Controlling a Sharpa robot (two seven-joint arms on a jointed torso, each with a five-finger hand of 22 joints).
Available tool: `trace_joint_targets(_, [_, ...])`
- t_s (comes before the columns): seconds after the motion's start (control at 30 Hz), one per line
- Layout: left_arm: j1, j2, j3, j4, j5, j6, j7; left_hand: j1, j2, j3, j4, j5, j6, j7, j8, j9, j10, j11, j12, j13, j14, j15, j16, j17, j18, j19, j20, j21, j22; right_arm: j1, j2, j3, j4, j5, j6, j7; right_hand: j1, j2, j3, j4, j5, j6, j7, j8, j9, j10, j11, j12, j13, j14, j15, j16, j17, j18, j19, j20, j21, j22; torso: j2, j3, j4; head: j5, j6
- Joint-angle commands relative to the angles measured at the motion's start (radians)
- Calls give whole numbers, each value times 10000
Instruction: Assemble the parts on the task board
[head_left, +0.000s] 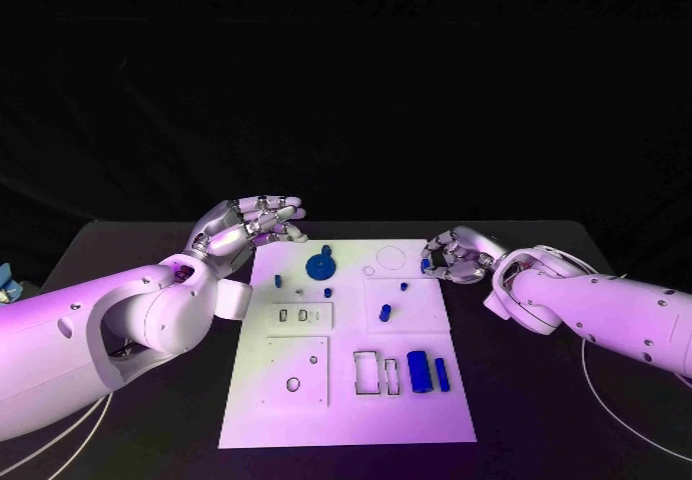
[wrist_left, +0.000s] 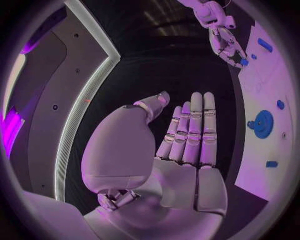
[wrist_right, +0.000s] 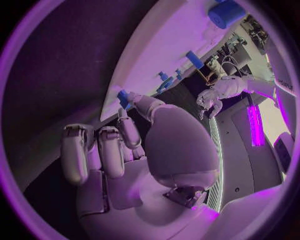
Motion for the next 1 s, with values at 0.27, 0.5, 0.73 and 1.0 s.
trace_joint_targets(0.27, [2, 25, 4, 2, 3, 172, 34, 21, 118, 36, -86, 37, -60, 205, -44, 13, -103, 9, -22, 13, -96, 17, 41, 15, 3, -73, 13, 94, 29, -30, 86, 0, -43, -53, 14, -54, -17, 97, 58, 1, -59, 116, -23, 65, 27, 56, -11, 49, 1, 757, -23, 39, 1455, -84, 86, -6, -8, 1444, 6, 3, 5, 9, -47])
trace_joint_targets(0.5, [2, 21, 4, 0, 3, 176, 33, 21, 118, 36, -86, 37, -60, 205, -44, 13, -103, 9, -22, 13, -96, 17, 41, 15, 3, -73, 13, 94, 29, -35, 112, 0, -66, -57, 7, -69, -27, 133, 66, -1, -81, 230, -58, 122, 60, 81, -40, 74, 32, 760, -47, 43, 1467, -86, 94, -27, -3, 1455, 7, 6, -2, 14, -58])
trace_joint_targets(0.73, [2, 13, 4, 2, 3, 190, 35, 9, 120, 34, -84, 37, -62, 209, -48, 15, -106, 12, -22, 14, -100, 21, 45, 17, 1, -80, 15, 103, 34, -38, 116, 0, -100, -59, -124, -131, -49, 287, 98, 29, -65, 463, -153, 279, 148, 76, -119, 67, 27, 757, -112, 36, 1451, -81, 86, -81, -18, 1447, 1, 10, -1, 11, -101])
trace_joint_targets(1.0, [2, 11, 4, -3, 3, 198, 35, 9, 120, 34, -84, 37, -62, 209, -48, 15, -106, 12, -22, 14, -100, 21, 45, 17, 1, -80, 15, 103, 34, -38, 114, 0, -121, -61, -260, -158, -49, 341, 110, 32, -63, 516, -187, 331, 181, 93, -148, 78, 44, 758, -138, 36, 1455, -83, 92, -104, -14, 1456, 5, 15, -4, 10, -104])
